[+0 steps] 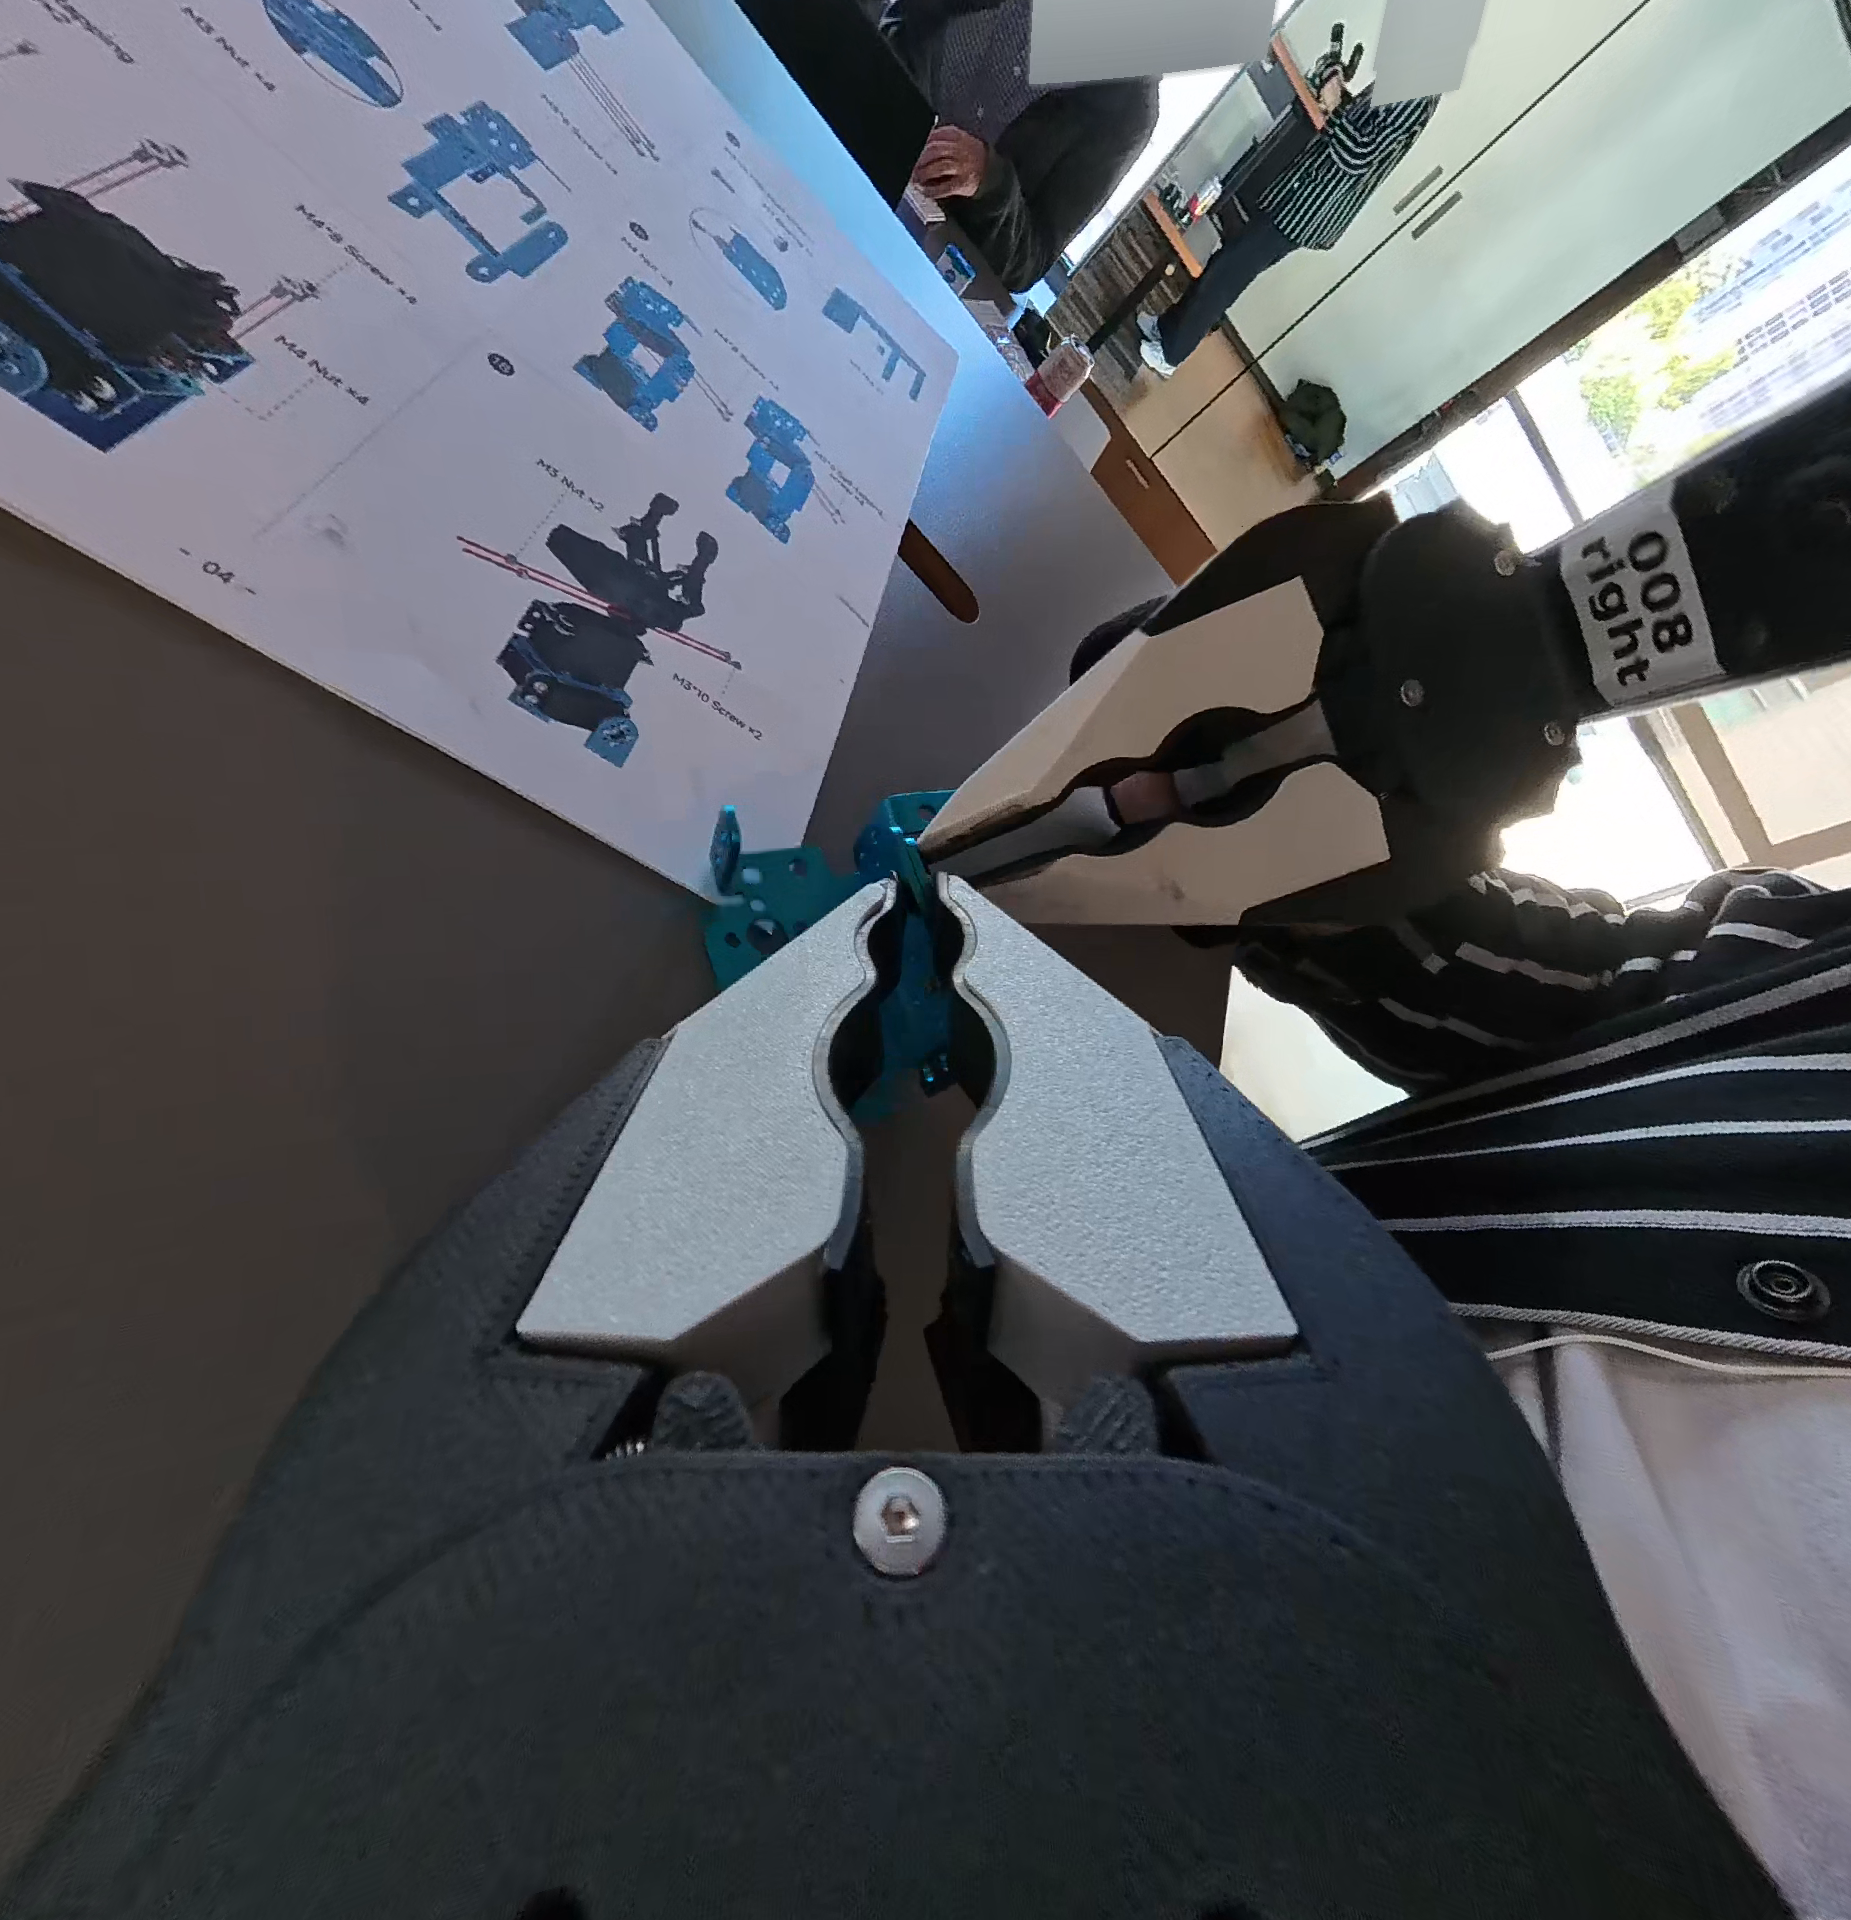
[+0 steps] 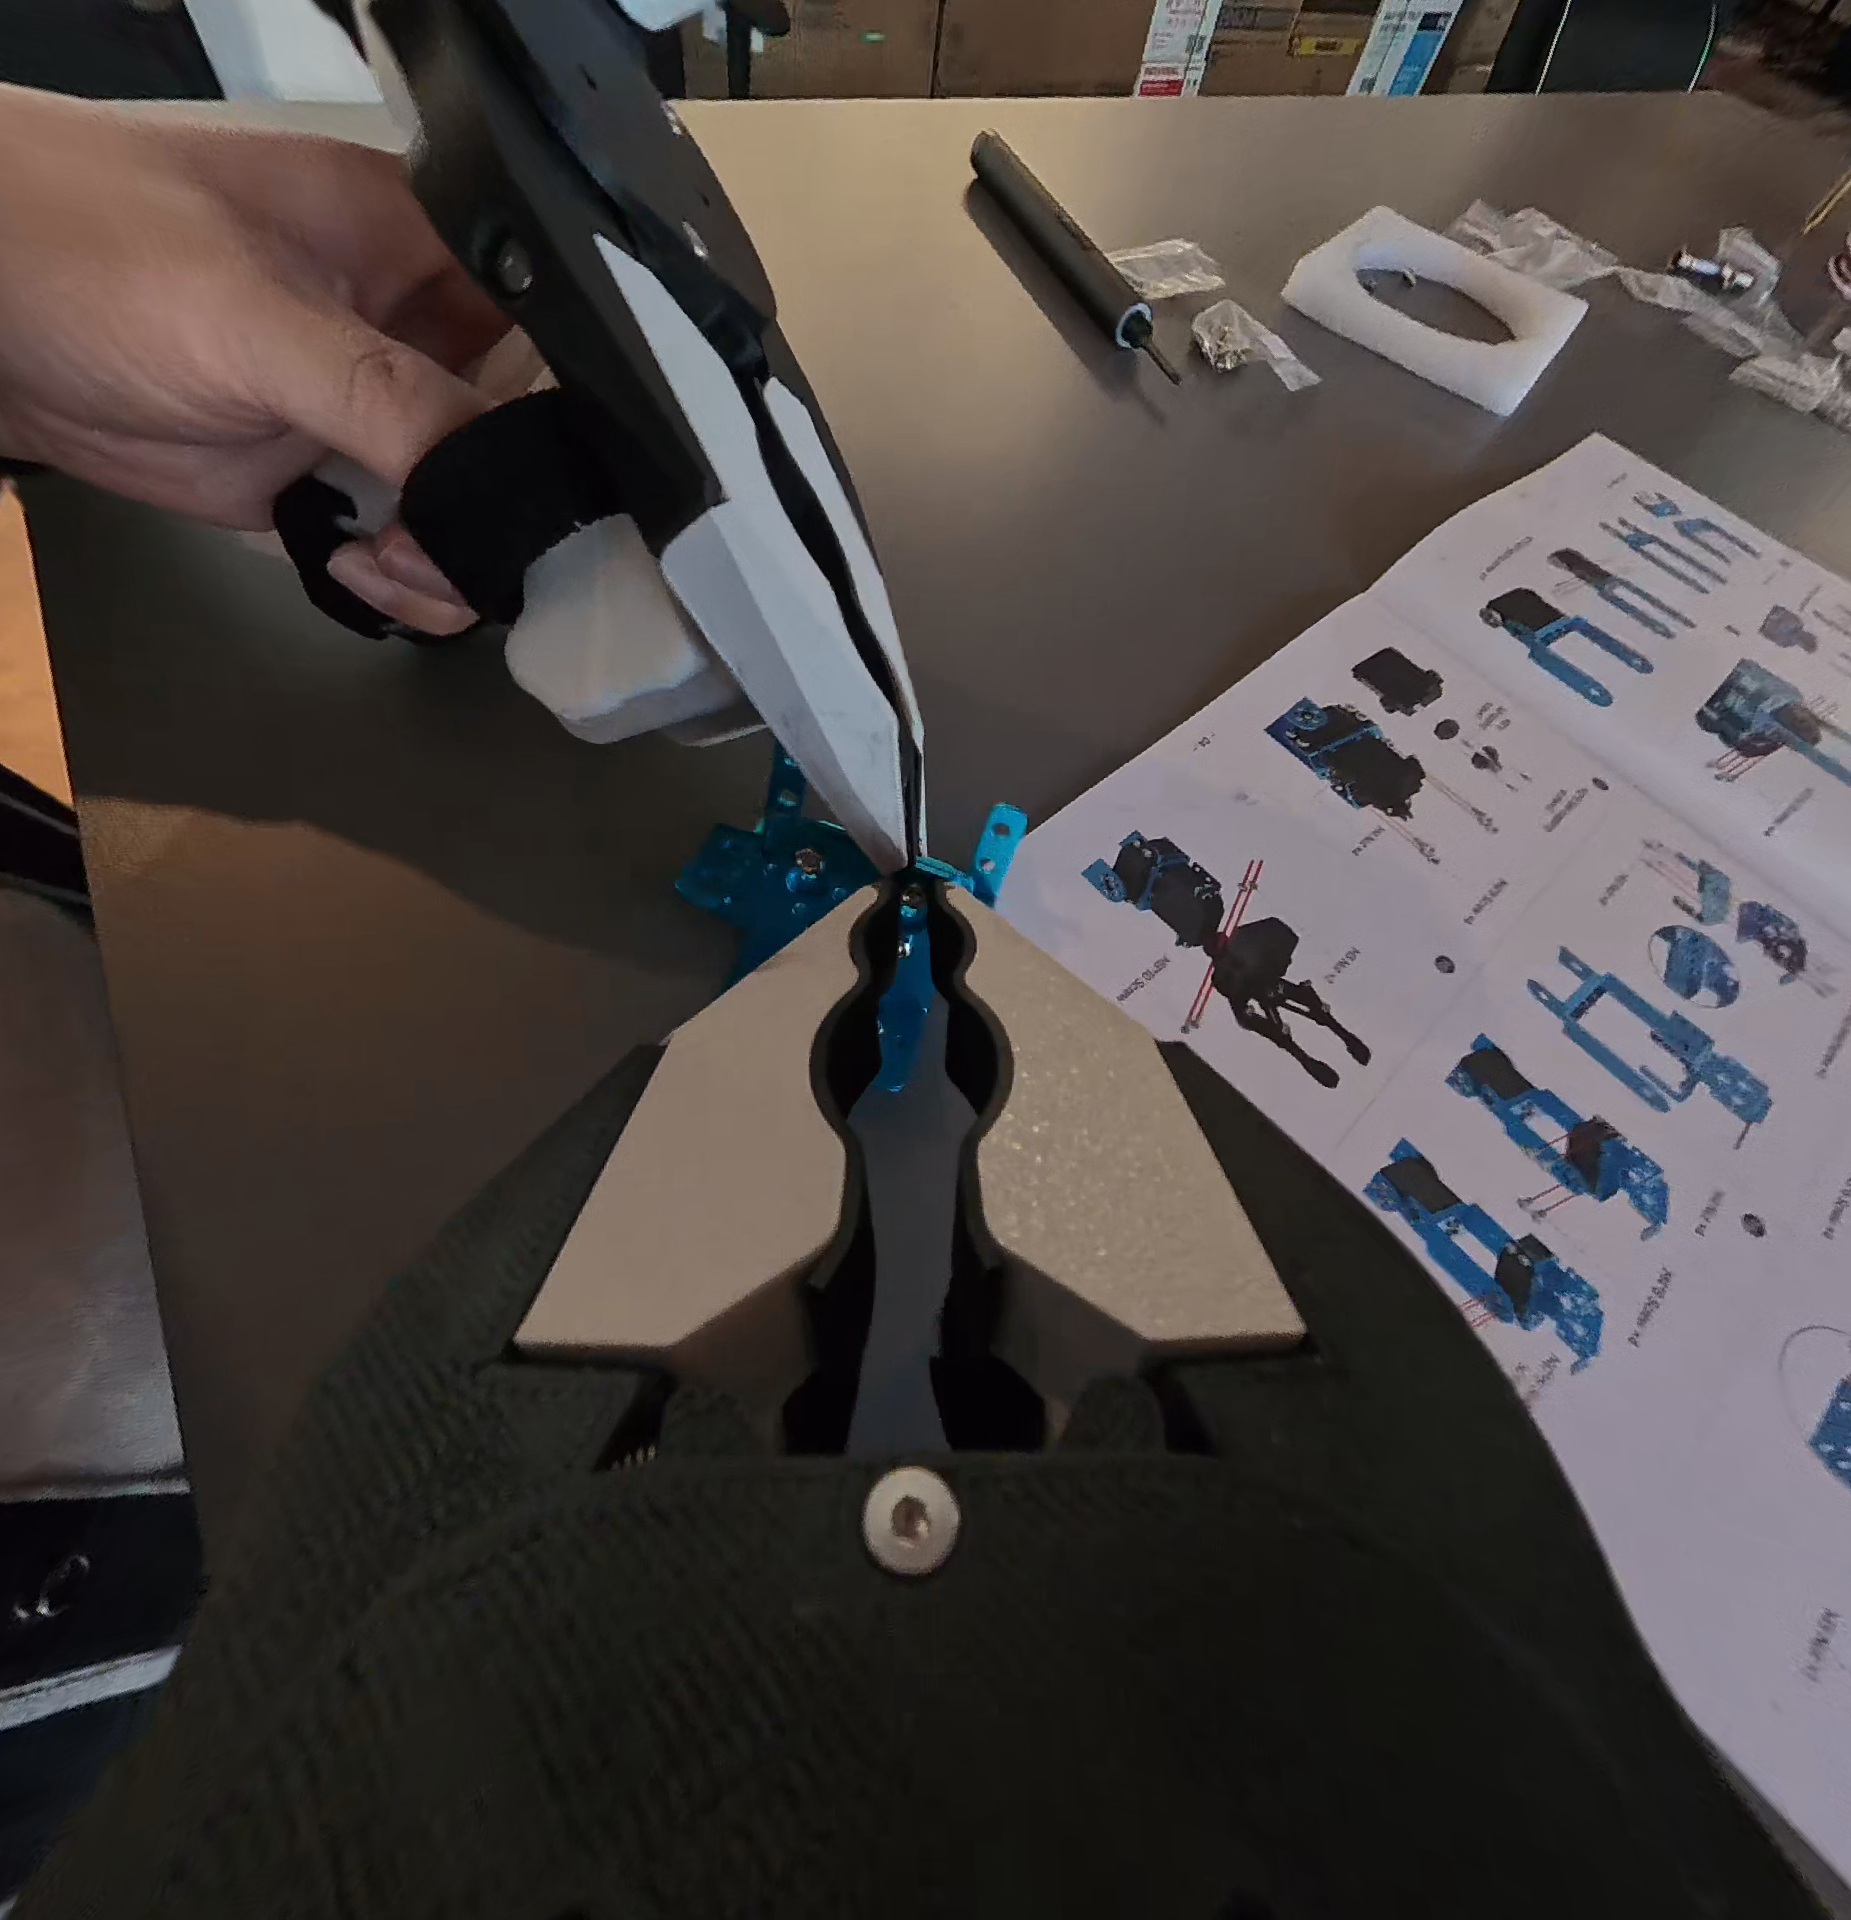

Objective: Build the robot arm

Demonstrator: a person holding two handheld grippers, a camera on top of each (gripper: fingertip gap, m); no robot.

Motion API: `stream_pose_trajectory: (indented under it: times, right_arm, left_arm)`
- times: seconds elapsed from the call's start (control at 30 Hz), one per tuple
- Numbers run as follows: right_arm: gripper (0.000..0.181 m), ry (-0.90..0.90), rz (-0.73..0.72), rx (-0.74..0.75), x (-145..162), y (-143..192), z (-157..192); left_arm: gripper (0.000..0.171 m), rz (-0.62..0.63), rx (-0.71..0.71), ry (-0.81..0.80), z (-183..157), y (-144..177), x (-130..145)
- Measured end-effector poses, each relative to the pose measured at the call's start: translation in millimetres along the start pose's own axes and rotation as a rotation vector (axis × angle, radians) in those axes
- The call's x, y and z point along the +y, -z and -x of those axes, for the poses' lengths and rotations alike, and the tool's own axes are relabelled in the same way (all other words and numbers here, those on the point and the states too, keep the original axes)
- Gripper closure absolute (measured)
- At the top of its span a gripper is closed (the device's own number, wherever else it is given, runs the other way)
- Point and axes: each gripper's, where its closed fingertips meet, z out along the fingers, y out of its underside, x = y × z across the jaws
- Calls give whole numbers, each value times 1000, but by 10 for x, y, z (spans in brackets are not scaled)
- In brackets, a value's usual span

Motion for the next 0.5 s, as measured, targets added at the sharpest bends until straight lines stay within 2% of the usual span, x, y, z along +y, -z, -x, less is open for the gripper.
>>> stream_pose_trajectory:
  times: [0.2,0.5]
  right_arm:
    - [178,178,36,64,8,6,-9]
    - [179,92,11,100,12,5,-27]
  left_arm:
    - [168,-1,-1,12,4,-3,-1]
    - [169,-11,-5,19,8,-6,-6]
